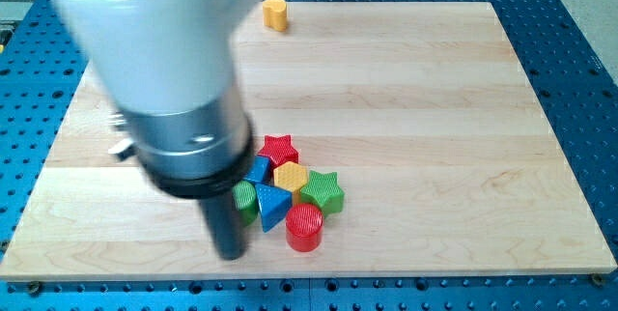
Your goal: Push the red circle towards the bottom right side of the board
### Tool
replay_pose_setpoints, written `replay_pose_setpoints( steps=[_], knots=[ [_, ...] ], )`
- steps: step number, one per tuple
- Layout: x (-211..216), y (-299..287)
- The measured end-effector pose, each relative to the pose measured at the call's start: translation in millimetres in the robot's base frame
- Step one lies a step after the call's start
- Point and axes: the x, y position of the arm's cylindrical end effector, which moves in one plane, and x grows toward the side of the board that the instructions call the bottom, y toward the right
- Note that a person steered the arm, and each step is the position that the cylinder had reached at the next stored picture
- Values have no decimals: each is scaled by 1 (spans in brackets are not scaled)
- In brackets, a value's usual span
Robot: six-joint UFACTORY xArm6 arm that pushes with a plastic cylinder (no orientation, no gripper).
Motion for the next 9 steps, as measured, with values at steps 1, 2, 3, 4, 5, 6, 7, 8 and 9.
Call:
replay_pose_setpoints(
  steps=[1,2,3,4,5,6,7,8,9],
  knots=[
    [1,28],
    [-5,60],
    [-32,135],
    [-33,199],
    [-41,176],
    [-48,206],
    [-64,209],
    [-43,234],
    [-29,231]
  ],
)
